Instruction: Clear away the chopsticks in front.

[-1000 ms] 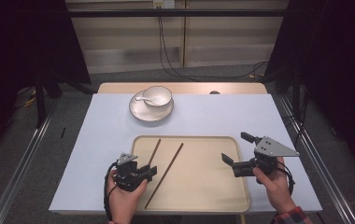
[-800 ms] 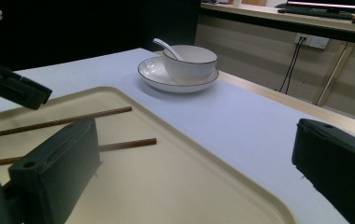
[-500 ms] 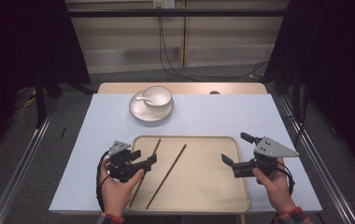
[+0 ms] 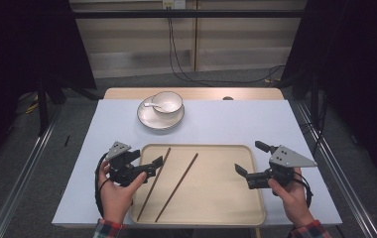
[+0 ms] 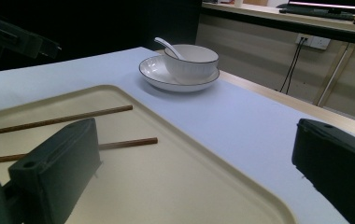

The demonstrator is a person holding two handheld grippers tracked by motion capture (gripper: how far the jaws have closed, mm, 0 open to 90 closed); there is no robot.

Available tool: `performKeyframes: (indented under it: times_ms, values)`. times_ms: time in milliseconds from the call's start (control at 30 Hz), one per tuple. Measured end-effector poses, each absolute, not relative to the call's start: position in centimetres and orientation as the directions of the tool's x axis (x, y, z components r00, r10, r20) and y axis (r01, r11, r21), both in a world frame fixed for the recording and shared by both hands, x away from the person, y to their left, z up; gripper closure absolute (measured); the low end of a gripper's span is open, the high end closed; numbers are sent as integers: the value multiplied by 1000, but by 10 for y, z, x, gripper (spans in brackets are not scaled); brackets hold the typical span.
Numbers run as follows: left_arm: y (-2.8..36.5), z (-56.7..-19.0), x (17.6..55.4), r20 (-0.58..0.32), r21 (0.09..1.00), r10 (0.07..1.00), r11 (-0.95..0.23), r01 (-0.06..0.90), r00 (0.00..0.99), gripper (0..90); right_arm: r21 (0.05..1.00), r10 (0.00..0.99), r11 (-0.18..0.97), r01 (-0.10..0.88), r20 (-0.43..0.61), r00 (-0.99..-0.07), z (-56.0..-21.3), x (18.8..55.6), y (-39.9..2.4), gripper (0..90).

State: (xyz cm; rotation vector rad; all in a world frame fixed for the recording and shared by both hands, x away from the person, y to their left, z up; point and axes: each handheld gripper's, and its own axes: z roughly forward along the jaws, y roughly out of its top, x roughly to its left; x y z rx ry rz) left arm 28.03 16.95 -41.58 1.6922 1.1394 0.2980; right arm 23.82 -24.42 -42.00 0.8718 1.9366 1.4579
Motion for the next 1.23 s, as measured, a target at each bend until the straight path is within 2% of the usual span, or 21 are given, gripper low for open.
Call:
performKeyframes:
  times_ms: [433, 567, 667, 1233]
  values:
    - [197, -413, 285, -273, 871, 753, -71, 486, 599, 30, 962, 780, 210, 175, -57, -624, -421, 238, -244, 6]
    - [205, -411, 283, -247, 885, 747, -86, 458, 618, 25, 962, 778, 210, 171, -58, -626, -421, 238, -244, 6]
    - [211, -407, 282, -194, 899, 749, -122, 420, 634, 24, 962, 776, 212, 171, -60, -627, -421, 238, -244, 6]
    - [233, -416, 284, -191, 902, 744, -124, 413, 640, 24, 955, 787, 224, 195, -59, -614, -426, 240, -246, 6]
